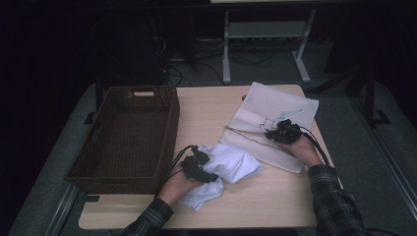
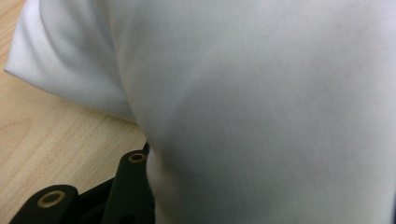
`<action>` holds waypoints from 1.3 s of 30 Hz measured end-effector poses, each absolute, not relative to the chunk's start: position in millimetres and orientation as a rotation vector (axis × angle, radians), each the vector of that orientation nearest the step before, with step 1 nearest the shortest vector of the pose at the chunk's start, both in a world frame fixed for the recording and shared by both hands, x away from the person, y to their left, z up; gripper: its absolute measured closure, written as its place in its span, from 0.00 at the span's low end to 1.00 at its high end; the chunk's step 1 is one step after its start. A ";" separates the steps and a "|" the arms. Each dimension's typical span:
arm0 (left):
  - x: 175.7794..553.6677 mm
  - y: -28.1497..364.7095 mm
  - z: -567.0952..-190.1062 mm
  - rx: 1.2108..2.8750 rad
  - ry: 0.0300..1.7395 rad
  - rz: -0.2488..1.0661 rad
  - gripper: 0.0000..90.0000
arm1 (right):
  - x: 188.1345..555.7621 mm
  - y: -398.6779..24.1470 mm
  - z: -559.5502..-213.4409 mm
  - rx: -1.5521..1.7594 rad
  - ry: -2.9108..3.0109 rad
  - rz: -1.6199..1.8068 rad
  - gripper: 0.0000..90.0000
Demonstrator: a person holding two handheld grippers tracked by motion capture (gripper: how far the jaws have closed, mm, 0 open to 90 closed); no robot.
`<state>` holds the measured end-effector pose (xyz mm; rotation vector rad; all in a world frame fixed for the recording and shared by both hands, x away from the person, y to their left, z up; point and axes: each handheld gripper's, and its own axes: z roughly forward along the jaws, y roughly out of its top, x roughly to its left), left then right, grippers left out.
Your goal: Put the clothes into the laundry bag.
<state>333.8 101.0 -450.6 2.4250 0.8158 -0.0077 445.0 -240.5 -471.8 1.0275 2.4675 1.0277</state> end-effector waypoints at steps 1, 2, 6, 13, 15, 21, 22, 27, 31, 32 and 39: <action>333.8 100.9 -450.6 2.426 0.815 -0.006 0.63 | 444.8 -239.4 -470.8 1.031 2.460 1.020 0.96; 333.7 100.7 -450.6 2.427 0.815 -0.004 0.63 | 444.5 -238.3 -469.7 1.041 2.453 1.011 0.96; 333.1 99.6 -450.2 2.437 0.812 0.011 0.63 | 442.8 -236.5 -464.6 1.055 2.422 1.009 0.96; 332.5 98.3 -449.8 2.445 0.813 0.022 0.65 | 437.0 -239.6 -451.7 1.075 2.382 1.047 0.96; 332.3 98.0 -449.6 2.447 0.813 0.023 0.66 | 435.0 -240.7 -447.4 1.074 2.373 1.056 0.96; 332.3 97.3 -449.2 2.454 0.812 0.026 0.67 | 430.6 -244.8 -432.0 1.091 2.316 1.075 0.96; 332.3 97.2 -449.2 2.454 0.812 0.027 0.67 | 430.1 -245.8 -428.9 1.090 2.303 1.081 0.96; 332.5 97.0 -449.0 2.458 0.808 0.027 0.68 | 427.4 -249.6 -414.4 1.110 2.251 1.115 0.96; 332.2 96.3 -448.9 2.460 0.805 0.030 0.69 | 425.3 -250.1 -406.0 1.112 2.223 1.146 0.96; 332.0 96.0 -448.9 2.459 0.806 0.030 0.70 | 424.7 -250.0 -403.5 1.110 2.215 1.154 0.96; 331.9 95.7 -447.6 2.470 0.790 0.031 0.73 | 418.7 -252.8 -384.9 1.097 2.153 1.244 0.96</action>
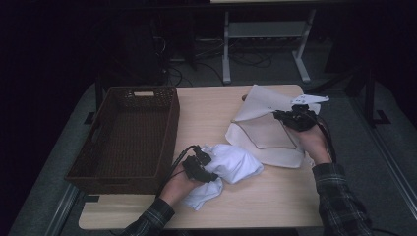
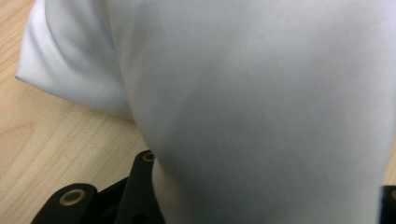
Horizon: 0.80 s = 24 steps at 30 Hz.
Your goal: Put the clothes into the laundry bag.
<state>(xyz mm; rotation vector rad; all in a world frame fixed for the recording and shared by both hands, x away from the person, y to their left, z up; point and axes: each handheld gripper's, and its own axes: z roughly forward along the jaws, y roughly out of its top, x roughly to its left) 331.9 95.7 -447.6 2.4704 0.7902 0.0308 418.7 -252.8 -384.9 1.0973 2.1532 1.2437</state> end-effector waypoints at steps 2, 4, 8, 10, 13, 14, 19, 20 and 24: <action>332.1 95.5 -446.6 2.465 0.789 0.022 0.75 | 418.7 -252.7 -386.3 1.104 2.163 1.235 0.96; 332.7 96.2 -445.3 2.460 0.787 0.012 0.76 | 419.5 -252.6 -389.4 1.105 2.176 1.225 0.96; 332.3 98.1 -439.2 2.447 0.774 0.006 0.77 | 420.3 -251.2 -393.8 1.101 2.196 1.202 0.96; 332.1 98.6 -436.6 2.448 0.764 0.009 0.77 | 420.4 -251.0 -394.7 1.102 2.199 1.198 0.96; 330.4 99.9 -424.5 2.423 0.739 0.030 0.77 | 421.1 -250.1 -397.7 1.109 2.213 1.186 0.96; 330.1 100.3 -421.9 2.420 0.731 0.035 0.77 | 421.0 -249.6 -398.3 1.109 2.217 1.180 0.96; 326.2 99.5 -407.8 2.394 0.697 0.055 0.77 | 419.1 -246.8 -400.2 1.100 2.233 1.173 0.96; 325.7 98.4 -406.0 2.392 0.687 0.058 0.77 | 418.7 -246.5 -400.4 1.099 2.237 1.172 0.96; 324.6 92.2 -400.9 2.390 0.654 0.053 0.77 | 414.3 -244.6 -400.3 1.090 2.249 1.178 0.96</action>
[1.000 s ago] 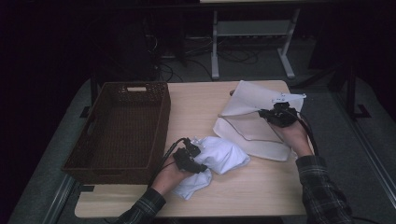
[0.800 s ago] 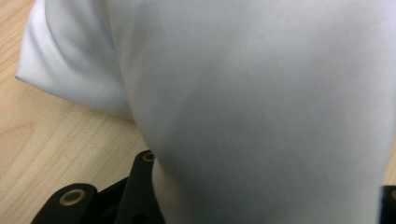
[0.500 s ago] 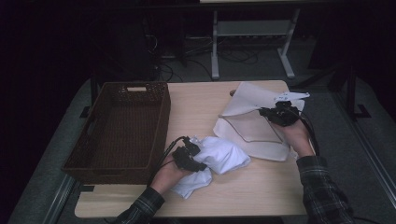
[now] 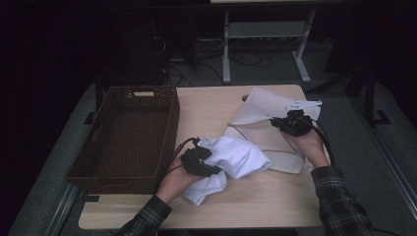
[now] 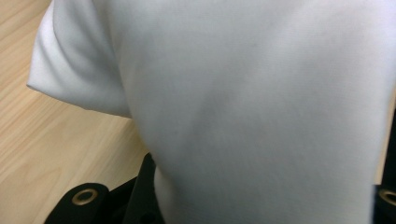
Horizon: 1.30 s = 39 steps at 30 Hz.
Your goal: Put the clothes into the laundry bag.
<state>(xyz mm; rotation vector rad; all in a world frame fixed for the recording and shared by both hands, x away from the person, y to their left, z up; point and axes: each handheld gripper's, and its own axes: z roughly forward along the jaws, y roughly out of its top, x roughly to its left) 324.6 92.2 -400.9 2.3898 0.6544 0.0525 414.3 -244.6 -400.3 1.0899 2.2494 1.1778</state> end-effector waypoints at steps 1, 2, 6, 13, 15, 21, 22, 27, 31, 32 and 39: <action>324.6 90.6 -400.8 2.386 0.651 0.051 0.77 | 412.8 -244.3 -400.1 1.087 2.254 1.179 0.96; 324.9 88.0 -400.0 2.389 0.643 0.052 0.77 | 411.6 -244.0 -399.8 1.085 2.257 1.181 0.96; 328.8 80.8 -397.9 2.392 0.627 0.055 0.77 | 404.1 -241.7 -398.8 1.072 2.278 1.190 0.96; 338.3 68.7 -393.8 2.379 0.610 0.069 0.77 | 390.9 -234.4 -397.7 1.060 2.309 1.197 0.96; 342.1 65.8 -394.3 2.376 0.610 0.071 0.77 | 387.7 -232.5 -397.1 1.058 2.319 1.216 0.96; 350.6 62.6 -404.2 2.395 0.660 0.113 0.77 | 381.5 -228.8 -393.1 1.034 2.326 1.254 0.96; 352.5 64.3 -408.4 2.394 0.684 0.113 0.77 | 381.4 -228.7 -392.7 1.031 2.328 1.260 0.96; 358.4 71.1 -419.1 2.406 0.752 0.121 0.77 | 379.7 -221.5 -391.9 1.005 2.355 1.258 0.96; 362.9 77.5 -422.4 2.400 0.802 0.142 0.77 | 378.1 -217.1 -390.4 0.990 2.366 1.262 0.96; 363.9 78.8 -422.7 2.405 0.805 0.144 0.77 | 377.1 -214.2 -389.4 0.982 2.371 1.266 0.96; 358.7 72.9 -424.4 2.430 0.753 0.131 0.78 | 375.8 -206.9 -387.1 0.959 2.379 1.283 0.96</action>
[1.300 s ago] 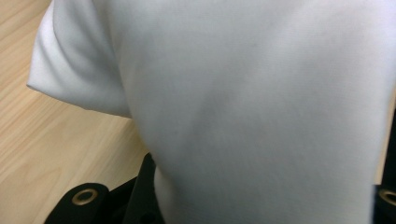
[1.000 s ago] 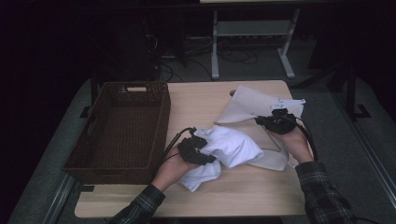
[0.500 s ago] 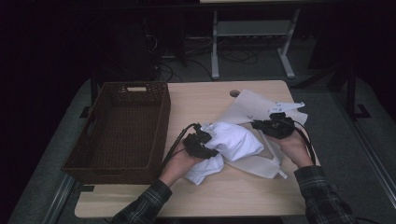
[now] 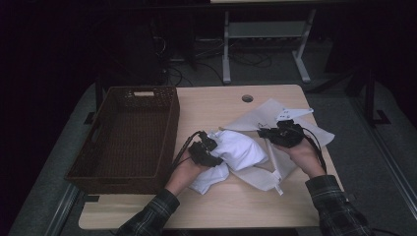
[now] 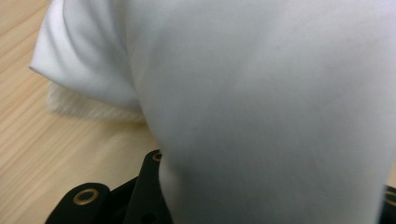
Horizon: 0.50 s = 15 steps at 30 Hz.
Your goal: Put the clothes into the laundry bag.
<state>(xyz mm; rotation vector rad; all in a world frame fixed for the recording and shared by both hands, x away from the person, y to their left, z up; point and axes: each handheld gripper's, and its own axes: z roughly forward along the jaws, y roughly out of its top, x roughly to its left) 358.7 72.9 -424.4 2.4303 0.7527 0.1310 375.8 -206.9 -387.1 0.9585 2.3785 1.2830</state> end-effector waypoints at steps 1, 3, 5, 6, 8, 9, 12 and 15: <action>356.9 70.2 -423.9 2.432 0.738 0.127 0.78 | 375.6 -206.0 -386.7 0.958 2.378 1.286 0.96; 353.2 64.6 -422.2 2.445 0.703 0.127 0.78 | 375.3 -204.1 -386.0 0.950 2.379 1.291 0.96; 349.8 59.0 -420.8 2.448 0.670 0.127 0.78 | 374.7 -201.8 -385.2 0.935 2.380 1.299 0.96; 348.5 56.9 -419.7 2.453 0.653 0.129 0.78 | 374.4 -200.9 -384.9 0.932 2.382 1.302 0.96; 346.4 52.6 -418.1 2.450 0.636 0.127 0.78 | 374.0 -200.0 -384.5 0.925 2.385 1.305 0.96; 345.9 51.3 -417.6 2.454 0.624 0.128 0.78 | 372.9 -197.8 -383.4 0.918 2.389 1.311 0.96; 344.9 46.5 -417.2 2.458 0.604 0.124 0.78 | 371.3 -195.5 -380.4 0.900 2.393 1.328 0.96; 345.9 42.2 -417.5 2.461 0.582 0.113 0.78 | 369.9 -193.7 -377.5 0.878 2.392 1.360 0.96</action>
